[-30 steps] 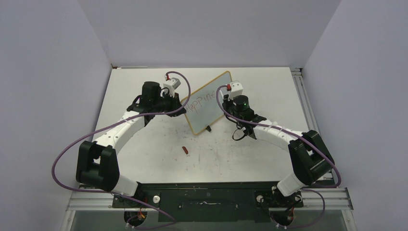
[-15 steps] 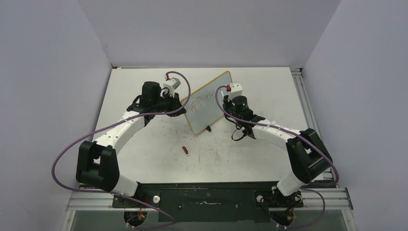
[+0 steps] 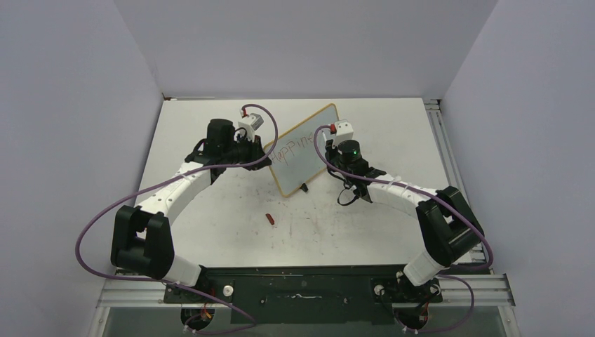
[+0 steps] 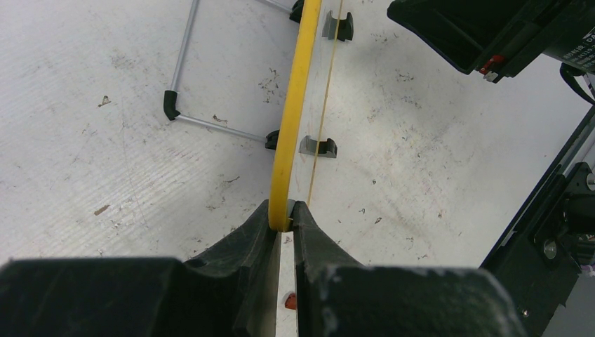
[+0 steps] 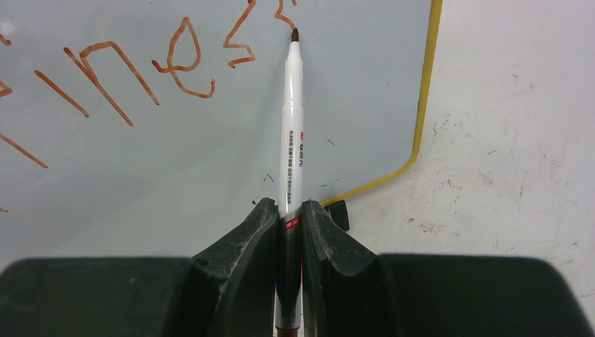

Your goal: Write a sentence on the whiteboard

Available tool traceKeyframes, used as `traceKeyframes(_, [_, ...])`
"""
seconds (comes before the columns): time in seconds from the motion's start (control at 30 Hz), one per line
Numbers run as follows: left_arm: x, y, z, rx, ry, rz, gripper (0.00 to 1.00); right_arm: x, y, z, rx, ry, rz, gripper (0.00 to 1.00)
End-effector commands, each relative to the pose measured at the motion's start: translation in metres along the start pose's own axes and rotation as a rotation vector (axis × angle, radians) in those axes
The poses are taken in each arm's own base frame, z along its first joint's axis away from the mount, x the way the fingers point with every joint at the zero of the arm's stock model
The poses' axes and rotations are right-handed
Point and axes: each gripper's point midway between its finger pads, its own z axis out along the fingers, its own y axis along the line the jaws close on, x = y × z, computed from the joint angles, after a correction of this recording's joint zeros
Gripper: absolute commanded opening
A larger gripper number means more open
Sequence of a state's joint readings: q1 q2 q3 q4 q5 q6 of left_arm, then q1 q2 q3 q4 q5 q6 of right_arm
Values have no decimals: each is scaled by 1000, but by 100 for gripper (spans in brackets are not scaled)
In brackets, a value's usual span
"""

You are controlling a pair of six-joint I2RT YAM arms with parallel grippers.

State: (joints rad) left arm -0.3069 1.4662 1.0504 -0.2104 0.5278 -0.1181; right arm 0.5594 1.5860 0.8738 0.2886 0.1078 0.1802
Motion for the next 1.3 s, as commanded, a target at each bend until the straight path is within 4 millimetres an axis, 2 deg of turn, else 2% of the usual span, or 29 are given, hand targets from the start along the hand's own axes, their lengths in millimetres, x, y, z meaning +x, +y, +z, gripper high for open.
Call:
traceKeyframes(0.0, [-24, -6, -10, 0, -61, 70, 0, -16, 3, 0, -12, -39, 19, 5])
traceKeyframes(0.73, [-24, -6, -11, -1, -64, 71, 0, -4, 19, -9, -53, -15, 2, 5])
traceKeyframes(1.27, [-24, -7, -11, 0, -64, 72, 0, -10, 15, -12, -27, -27, 3, 5])
